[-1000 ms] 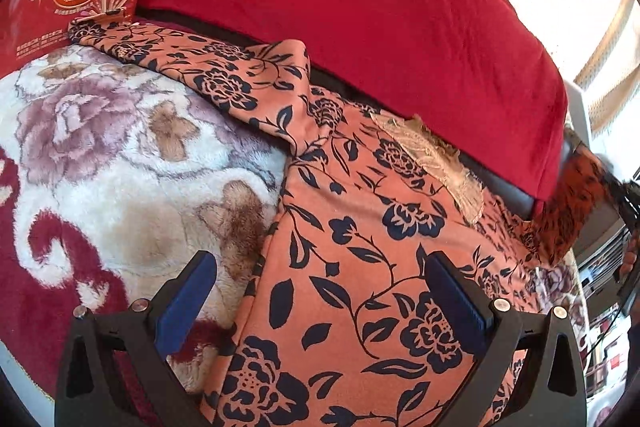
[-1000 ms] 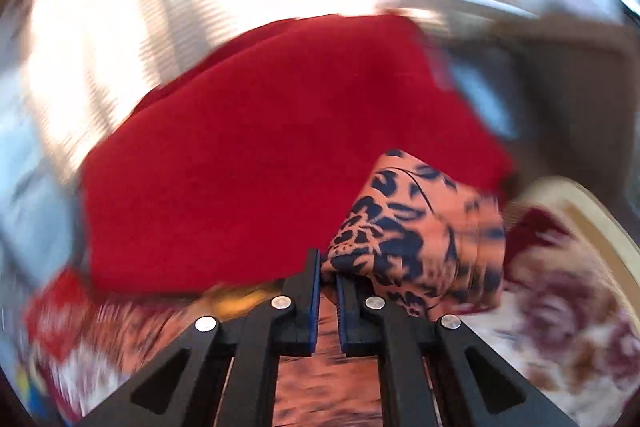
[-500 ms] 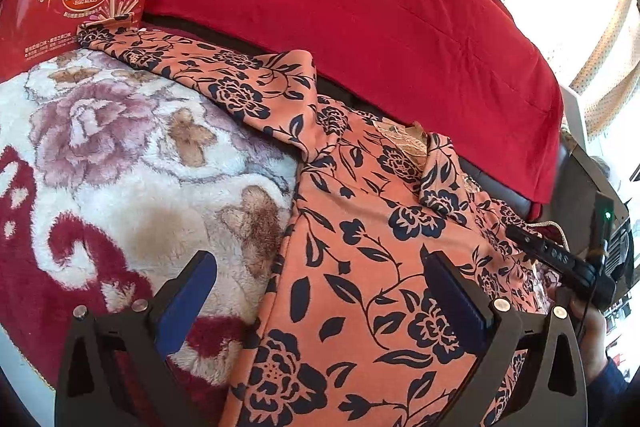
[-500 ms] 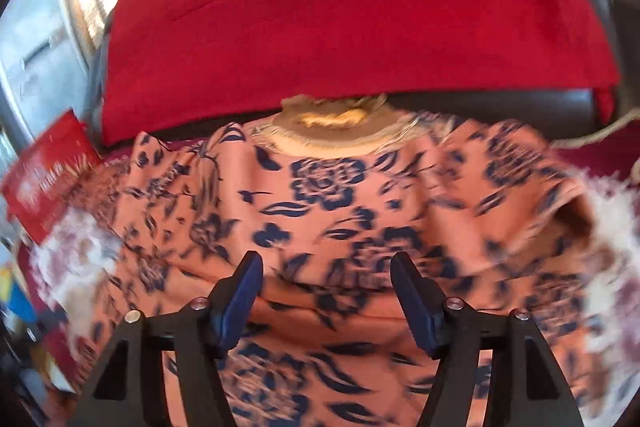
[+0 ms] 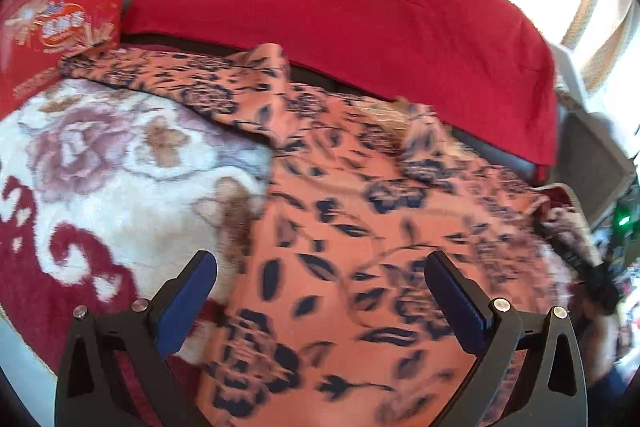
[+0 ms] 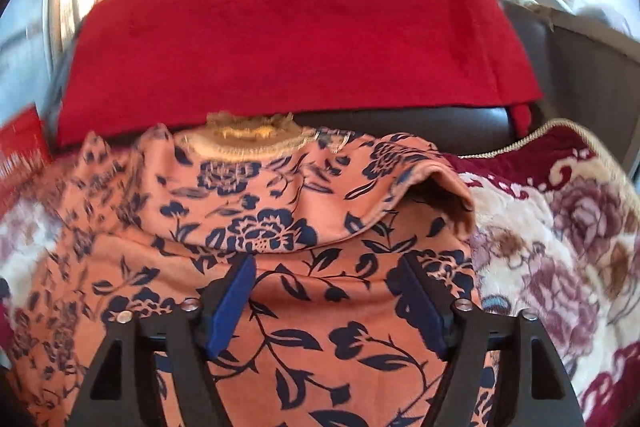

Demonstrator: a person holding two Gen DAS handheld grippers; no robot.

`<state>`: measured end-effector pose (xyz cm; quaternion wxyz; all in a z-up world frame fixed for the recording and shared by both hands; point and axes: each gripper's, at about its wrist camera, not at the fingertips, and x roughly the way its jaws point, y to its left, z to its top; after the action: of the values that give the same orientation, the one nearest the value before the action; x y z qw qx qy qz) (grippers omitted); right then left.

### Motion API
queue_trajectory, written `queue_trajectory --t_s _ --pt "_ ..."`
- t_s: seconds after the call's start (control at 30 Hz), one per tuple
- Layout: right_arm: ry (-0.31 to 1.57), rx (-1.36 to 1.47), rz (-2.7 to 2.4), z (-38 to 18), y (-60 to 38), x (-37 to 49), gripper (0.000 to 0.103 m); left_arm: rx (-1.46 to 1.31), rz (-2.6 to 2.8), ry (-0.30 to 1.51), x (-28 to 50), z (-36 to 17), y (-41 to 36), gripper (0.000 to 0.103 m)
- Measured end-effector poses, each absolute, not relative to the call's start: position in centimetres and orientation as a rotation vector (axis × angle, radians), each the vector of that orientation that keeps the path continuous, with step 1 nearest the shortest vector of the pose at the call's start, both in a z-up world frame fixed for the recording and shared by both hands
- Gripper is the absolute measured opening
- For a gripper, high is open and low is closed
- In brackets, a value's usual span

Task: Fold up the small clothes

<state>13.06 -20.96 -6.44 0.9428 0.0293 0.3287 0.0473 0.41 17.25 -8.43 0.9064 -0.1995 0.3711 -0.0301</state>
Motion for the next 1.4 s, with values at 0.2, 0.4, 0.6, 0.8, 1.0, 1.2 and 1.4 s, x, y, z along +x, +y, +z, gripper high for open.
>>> queue_trajectory --t_s 0.2,0.4,0.6,0.8,1.0,1.2,1.4 --pt "0.765 0.252 0.141 -10.3 -23.4 13.4 0.087 -0.548 -0.193 0.782 4.9 -4.0 15.8 0.103" --pt "0.757 0.327 0.204 -10.8 -24.1 13.5 0.095 -0.56 -0.226 0.902 14.6 -4.5 12.0 0.103" --pt "0.738 0.354 0.226 -10.8 -24.3 13.3 0.096 -0.596 -0.176 1.071 21.2 -9.4 9.0 0.093" --pt "0.729 0.378 0.24 -10.8 -24.7 12.9 0.097 -0.565 -0.169 1.088 21.9 -9.9 7.6 0.01" --pt "0.729 0.378 0.24 -10.8 -24.7 12.9 0.097 -0.406 -0.134 0.802 18.7 -1.1 7.9 0.01" --pt "0.728 0.382 0.242 -10.8 -24.8 12.9 0.097 -0.292 0.02 1.063 22.2 -7.3 8.3 0.032" --pt "0.722 0.393 0.25 -10.8 -24.8 12.8 0.098 -0.502 0.089 1.07 20.3 -11.0 13.1 0.052"
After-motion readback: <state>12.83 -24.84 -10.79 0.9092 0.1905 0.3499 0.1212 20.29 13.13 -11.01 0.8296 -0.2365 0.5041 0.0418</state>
